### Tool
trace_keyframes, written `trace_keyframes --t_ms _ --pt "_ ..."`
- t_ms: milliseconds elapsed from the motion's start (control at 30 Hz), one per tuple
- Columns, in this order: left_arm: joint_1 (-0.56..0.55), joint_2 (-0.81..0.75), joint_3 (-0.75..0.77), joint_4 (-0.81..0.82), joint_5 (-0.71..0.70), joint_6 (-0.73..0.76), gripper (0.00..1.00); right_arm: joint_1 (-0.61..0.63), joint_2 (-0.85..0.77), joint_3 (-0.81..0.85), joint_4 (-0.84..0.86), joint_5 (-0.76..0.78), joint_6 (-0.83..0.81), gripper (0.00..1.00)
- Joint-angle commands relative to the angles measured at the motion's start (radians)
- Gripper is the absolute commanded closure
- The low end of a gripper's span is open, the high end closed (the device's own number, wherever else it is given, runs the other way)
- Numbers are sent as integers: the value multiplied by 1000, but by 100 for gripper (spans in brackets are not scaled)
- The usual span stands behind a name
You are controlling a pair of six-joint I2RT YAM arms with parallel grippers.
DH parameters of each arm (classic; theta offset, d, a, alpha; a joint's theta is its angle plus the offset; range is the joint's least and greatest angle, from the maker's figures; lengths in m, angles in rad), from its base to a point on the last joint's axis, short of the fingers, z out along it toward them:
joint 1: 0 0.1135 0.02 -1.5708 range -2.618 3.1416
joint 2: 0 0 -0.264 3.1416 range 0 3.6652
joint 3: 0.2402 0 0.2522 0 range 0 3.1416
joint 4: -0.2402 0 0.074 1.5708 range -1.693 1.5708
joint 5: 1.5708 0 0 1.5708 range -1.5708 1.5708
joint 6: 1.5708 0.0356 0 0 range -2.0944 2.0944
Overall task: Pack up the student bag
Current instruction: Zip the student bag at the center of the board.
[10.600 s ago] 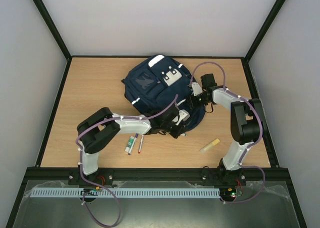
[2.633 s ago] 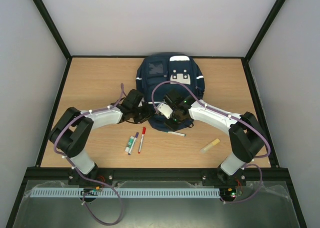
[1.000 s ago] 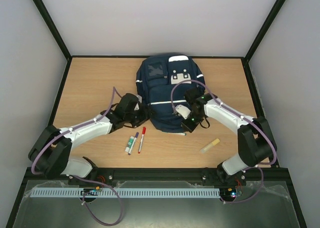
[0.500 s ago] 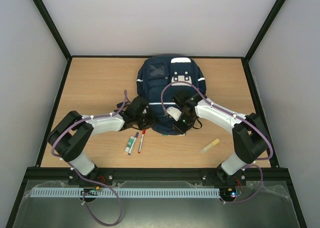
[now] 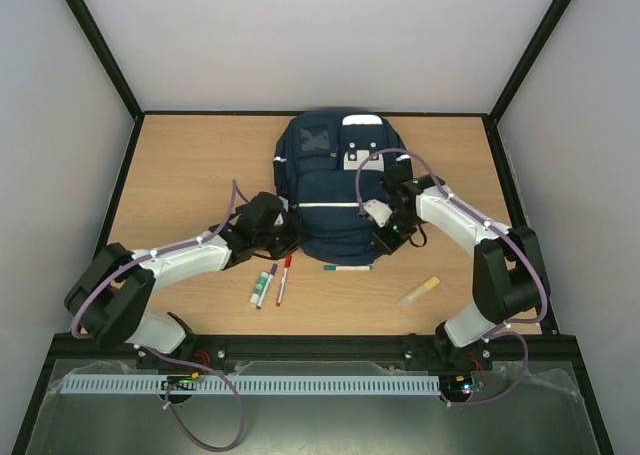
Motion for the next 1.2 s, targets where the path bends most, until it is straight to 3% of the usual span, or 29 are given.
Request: trace_keyframes --t_ms 0,400,833,1167 --pt "76 -84 -60 -18 -77 30 98 -95 -14 -15 -127 108 -56 99" --pt "145 -163 -117 -53 -81 71 98 -247 75 55 -14 229 -124 99" --pt "133 -133 -110 -43 -49 106 98 -277 256 189 186 307 -108 97" --pt "107 -90 -79 -37 -43 139 98 -293 297 224 278 311 -79 93"
